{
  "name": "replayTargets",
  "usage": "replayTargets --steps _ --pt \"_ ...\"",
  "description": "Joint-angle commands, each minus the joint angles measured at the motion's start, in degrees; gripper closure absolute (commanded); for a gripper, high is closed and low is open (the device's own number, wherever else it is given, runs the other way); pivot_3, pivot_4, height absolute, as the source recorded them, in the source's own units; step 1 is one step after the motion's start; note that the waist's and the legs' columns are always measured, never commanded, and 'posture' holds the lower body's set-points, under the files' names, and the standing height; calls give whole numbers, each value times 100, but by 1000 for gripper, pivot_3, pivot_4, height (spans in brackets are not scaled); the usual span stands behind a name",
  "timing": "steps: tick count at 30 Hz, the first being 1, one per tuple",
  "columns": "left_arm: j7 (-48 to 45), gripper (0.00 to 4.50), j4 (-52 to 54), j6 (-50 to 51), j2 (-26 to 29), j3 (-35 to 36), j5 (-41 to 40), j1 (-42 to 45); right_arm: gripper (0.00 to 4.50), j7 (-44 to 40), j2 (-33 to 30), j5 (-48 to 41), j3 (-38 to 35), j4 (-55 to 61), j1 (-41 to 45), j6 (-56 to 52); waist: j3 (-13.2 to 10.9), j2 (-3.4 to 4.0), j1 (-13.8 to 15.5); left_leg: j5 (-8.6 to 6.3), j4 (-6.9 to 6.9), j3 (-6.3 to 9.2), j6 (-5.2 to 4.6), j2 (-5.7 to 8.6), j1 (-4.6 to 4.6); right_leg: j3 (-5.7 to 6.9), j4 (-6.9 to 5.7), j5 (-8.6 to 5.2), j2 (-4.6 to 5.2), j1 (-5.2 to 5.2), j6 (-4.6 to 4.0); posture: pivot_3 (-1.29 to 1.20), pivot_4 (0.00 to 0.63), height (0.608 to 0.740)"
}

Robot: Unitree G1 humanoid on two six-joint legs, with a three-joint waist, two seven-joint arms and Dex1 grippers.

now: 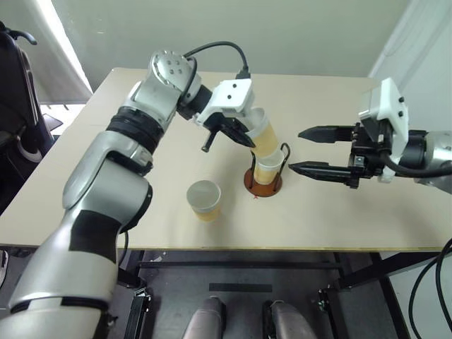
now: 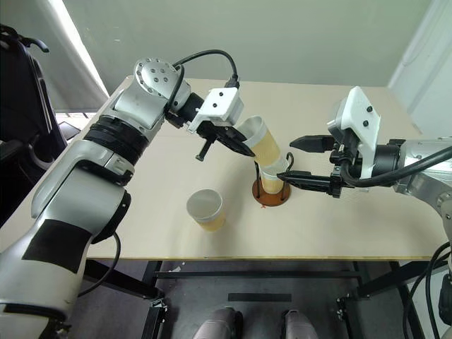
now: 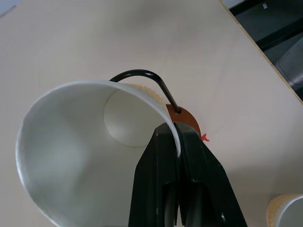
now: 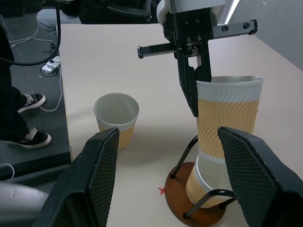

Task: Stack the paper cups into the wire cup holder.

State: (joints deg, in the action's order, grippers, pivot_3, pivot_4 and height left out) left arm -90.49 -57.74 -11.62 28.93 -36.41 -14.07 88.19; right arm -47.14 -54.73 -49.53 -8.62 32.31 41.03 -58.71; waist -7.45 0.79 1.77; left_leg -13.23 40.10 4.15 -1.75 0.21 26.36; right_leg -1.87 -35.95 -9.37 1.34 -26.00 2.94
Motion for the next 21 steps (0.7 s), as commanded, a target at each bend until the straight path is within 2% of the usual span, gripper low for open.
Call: replayTargets --steps 1,21 --pt "-201 4468 -56 -169 -42 204 44 196 1154 134 -76 -138 -254 184 -7 28 0 0 0 0 -1 -8 0 3 -1 4 0 0 -6 0 0 0 150 740" --pt "-201 4468 -450 -794 -443 597 742 62 1154 393 -86 -334 -258 309 -182 74 0 0 18 -2 0 -6 -3 4 4 -3 3 0 0 -2 10 0 150 740"
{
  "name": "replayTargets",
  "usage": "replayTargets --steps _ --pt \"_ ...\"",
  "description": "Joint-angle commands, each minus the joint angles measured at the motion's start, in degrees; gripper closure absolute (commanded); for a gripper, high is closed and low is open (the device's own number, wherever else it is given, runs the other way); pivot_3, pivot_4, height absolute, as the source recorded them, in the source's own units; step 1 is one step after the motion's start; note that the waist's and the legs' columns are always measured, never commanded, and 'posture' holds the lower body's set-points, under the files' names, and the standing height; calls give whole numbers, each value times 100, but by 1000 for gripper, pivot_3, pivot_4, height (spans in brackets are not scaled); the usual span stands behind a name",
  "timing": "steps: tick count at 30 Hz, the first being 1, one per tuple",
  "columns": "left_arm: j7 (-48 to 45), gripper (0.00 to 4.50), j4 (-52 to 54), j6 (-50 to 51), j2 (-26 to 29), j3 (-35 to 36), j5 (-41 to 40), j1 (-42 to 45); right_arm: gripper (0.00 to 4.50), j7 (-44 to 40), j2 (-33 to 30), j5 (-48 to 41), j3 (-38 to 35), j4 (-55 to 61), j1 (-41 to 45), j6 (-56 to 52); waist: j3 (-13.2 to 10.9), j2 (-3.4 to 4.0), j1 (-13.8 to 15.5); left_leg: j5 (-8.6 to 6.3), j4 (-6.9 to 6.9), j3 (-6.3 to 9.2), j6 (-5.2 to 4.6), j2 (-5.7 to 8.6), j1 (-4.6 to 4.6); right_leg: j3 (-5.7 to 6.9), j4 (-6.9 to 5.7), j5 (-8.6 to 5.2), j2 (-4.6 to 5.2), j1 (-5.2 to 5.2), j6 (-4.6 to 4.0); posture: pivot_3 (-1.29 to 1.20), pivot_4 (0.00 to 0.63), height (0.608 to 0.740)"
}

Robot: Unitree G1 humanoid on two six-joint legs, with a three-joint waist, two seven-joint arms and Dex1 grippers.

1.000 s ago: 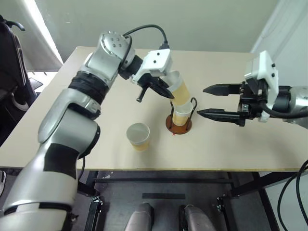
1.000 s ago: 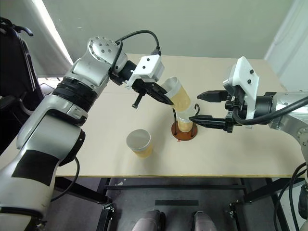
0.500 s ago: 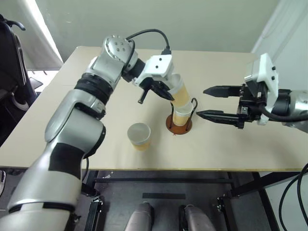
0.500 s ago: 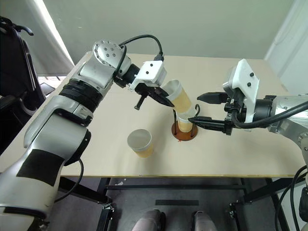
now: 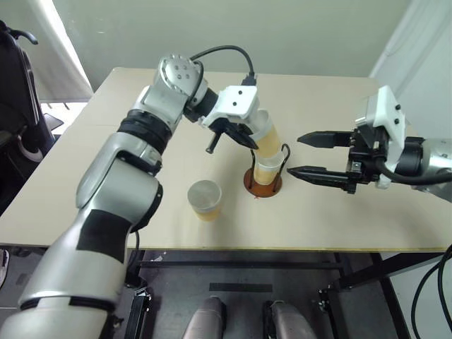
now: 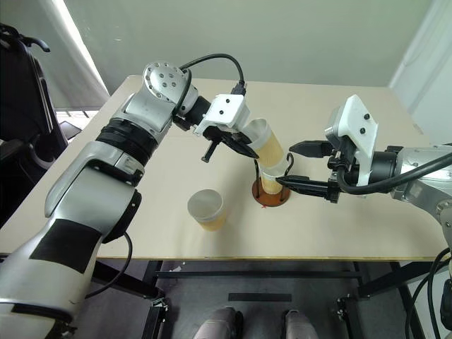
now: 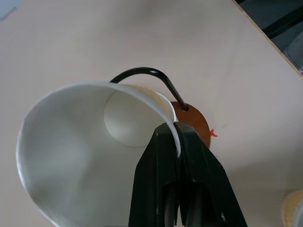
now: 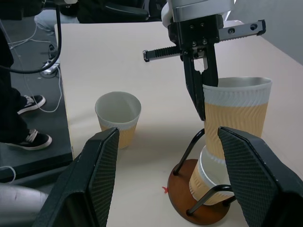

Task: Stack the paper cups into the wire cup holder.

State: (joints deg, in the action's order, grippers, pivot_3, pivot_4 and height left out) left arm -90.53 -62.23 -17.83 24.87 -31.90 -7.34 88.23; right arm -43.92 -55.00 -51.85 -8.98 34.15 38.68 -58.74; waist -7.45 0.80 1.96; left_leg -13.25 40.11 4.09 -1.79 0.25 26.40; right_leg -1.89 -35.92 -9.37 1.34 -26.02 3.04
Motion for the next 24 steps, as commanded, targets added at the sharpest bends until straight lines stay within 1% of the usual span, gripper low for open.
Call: replayTargets --steps 1,6,13,24 --pt "-197 4468 -2 -198 -38 132 84 43 1154 86 -61 -115 -219 135 58 68 0 0 4 0 0 3 0 -1 0 0 0 0 0 0 0 0 150 740" --pt "-197 4468 -127 -454 -73 89 319 -3 1154 47 -124 -125 -225 106 146 109 0 0 2 -1 1 -1 -1 0 0 1 0 0 -2 -1 1 0 150 740" --pt "-197 4468 -306 -593 -208 219 576 34 1154 -173 -463 47 -226 -218 503 310 0 0 4 -3 1 1 -4 1 0 1 1 0 -1 -1 1 0 150 740" --pt "-132 4468 -535 -877 -310 574 1165 193 1154 -261 -616 79 -241 -313 473 425 0 0 0 -4 -1 -6 -5 0 2 -2 0 0 -4 -6 1 0 150 740"
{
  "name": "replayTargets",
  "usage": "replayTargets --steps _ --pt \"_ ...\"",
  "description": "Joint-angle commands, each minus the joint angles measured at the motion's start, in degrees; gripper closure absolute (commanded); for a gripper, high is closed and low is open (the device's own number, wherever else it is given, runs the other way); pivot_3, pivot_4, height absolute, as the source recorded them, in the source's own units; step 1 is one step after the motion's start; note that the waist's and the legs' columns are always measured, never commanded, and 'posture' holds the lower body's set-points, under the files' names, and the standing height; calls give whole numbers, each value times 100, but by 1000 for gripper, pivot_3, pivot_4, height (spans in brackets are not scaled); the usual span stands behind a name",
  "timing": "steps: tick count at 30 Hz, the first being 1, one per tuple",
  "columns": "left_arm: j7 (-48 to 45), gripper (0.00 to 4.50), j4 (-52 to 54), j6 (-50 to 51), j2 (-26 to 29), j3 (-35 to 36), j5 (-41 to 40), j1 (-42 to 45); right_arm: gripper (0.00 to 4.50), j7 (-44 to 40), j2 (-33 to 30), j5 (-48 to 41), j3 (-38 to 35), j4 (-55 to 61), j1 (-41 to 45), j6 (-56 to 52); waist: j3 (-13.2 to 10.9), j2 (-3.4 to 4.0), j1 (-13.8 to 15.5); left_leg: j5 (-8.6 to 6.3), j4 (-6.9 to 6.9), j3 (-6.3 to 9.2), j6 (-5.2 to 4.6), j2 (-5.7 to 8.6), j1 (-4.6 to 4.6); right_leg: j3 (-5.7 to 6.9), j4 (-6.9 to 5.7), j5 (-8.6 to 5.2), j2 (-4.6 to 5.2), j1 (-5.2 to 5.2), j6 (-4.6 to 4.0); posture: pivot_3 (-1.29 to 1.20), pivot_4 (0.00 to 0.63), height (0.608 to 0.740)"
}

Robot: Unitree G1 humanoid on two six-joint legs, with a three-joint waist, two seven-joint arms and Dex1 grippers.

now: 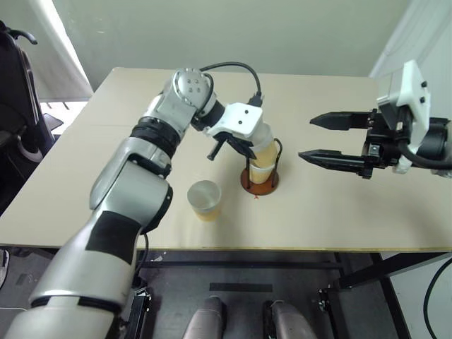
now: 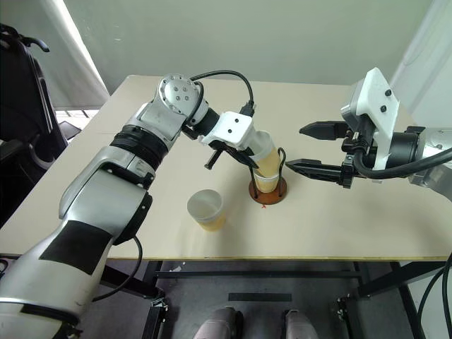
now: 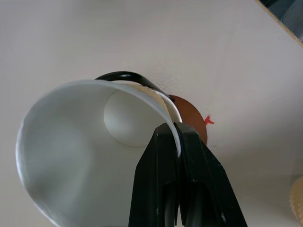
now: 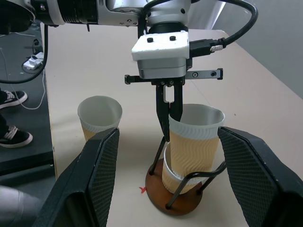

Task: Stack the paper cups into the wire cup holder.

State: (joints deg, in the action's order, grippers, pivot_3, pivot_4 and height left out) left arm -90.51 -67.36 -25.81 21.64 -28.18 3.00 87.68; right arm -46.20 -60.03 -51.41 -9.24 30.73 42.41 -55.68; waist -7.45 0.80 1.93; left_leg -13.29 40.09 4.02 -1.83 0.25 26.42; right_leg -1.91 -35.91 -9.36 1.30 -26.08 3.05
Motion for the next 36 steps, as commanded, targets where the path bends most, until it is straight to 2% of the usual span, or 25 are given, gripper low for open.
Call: replayTargets --steps 1,12,15,26,30,36 --pt "-104 4468 -41 -139 22 217 201 259 1154 -33 -116 38 -209 24 101 125 0 0 2 0 2 4 0 -2 1 -1 0 0 3 0 0 0 150 740" --pt "145 4468 -207 -292 30 392 732 362 1154 -90 -170 68 -194 -35 103 174 0 0 5 -2 1 2 -4 -1 0 -5 1 0 4 -1 1 0 150 740" --pt "110 3874 -224 -202 -14 476 748 359 1154 -120 -191 69 -203 -53 96 176 0 1 2 -2 2 2 -4 -1 1 -6 1 0 5 -1 1 0 150 740" --pt "288 107 -283 -135 -21 718 854 415 1154 -199 -199 150 -121 -172 150 216 0 0 8 -4 2 -4 -7 -1 2 -8 1 0 6 -4 3 0 150 740" --pt "421 31 -320 -78 59 856 850 464 1154 -247 -200 192 -78 -217 179 250 -1 1 -1 -5 3 -2 -8 -1 4 -12 1 1 9 -5 4 0 150 740" --pt "323 31 -335 1154 353 1809 105 580 1154 -276 -124 61 -54 -204 326 170 -1 3 -30 -5 1 -9 -7 -2 9 -12 -2 0 0 -14 3 0 150 740"
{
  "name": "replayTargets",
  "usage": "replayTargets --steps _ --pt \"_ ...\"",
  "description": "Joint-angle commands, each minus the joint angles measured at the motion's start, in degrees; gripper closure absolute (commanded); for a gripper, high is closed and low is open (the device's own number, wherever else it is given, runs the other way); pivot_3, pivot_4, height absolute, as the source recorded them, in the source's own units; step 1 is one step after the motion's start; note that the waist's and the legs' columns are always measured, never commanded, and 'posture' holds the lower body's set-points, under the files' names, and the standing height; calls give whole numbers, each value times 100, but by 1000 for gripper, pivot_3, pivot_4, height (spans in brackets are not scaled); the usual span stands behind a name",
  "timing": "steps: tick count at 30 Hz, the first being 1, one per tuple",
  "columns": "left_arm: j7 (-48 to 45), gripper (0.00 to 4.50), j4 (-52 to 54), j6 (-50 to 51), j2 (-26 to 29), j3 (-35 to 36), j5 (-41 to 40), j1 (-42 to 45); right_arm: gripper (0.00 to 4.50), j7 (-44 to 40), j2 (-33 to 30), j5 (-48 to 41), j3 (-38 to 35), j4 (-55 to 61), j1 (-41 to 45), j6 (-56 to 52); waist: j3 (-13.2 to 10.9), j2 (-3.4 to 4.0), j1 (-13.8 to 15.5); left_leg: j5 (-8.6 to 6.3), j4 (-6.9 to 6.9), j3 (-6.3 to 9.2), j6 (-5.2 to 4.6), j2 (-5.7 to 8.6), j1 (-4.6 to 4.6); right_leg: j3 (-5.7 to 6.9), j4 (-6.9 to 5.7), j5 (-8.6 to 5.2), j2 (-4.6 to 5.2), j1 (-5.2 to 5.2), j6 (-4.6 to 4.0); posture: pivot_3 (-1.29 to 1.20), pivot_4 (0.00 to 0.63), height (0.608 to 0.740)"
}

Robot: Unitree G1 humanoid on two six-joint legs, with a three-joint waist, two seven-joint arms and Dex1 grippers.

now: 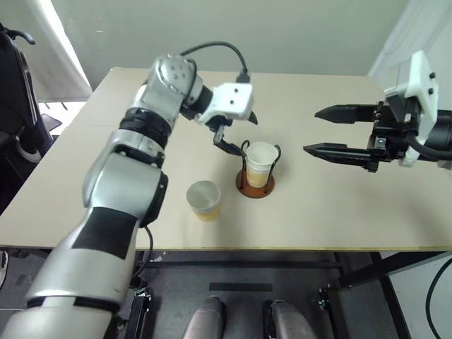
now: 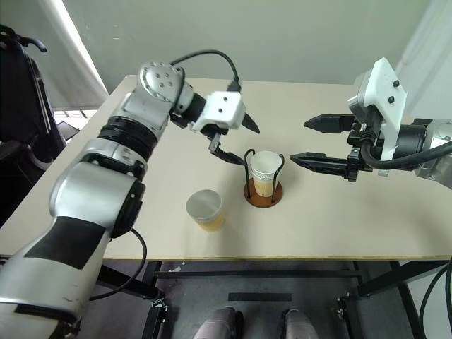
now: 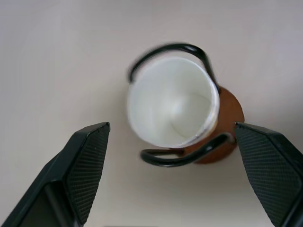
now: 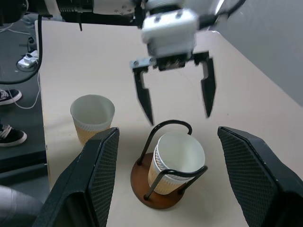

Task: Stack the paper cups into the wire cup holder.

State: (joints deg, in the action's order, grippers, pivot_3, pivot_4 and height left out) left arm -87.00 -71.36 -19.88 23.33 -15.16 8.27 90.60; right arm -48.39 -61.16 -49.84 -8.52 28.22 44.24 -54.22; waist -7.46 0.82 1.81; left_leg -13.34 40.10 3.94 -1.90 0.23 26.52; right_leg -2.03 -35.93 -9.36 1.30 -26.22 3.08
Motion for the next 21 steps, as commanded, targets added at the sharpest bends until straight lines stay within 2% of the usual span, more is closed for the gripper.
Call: replayTargets --steps 1,6,11,16,21 --pt "-110 31 95 819 247 655 -543 281 1154 -61 6 -155 -137 65 147 -5 0 0 -10 1 -3 -10 1 5 0 1 0 0 -9 -5 -1 0 150 740" --pt "-529 31 295 1861 677 999 -916 166 1154 -78 104 -410 -55 144 225 -130 -1 5 -27 1 -3 -9 2 2 1 -3 -1 -3 -6 -7 -2 0 150 740" --pt "-550 31 912 2955 1172 963 -1726 -267 1154 -101 329 -434 339 200 448 -213 -1 9 -36 4 -2 -3 5 4 -3 -8 -4 -5 -6 -10 -5 0 150 740" --pt "-550 31 1922 3526 1686 712 -2412 -972 1154 -247 516 151 1100 293 607 18 0 7 -60 10 -6 -9 13 4 -13 4 -11 -3 -23 -11 -15 0 150 740" --pt "-550 31 2445 3474 2174 756 -2517 -1578 1154 -355 974 974 1968 80 917 412 2 4 -84 13 0 2 17 4 -18 13 -20 -5 -23 -10 -29 0 150 740"
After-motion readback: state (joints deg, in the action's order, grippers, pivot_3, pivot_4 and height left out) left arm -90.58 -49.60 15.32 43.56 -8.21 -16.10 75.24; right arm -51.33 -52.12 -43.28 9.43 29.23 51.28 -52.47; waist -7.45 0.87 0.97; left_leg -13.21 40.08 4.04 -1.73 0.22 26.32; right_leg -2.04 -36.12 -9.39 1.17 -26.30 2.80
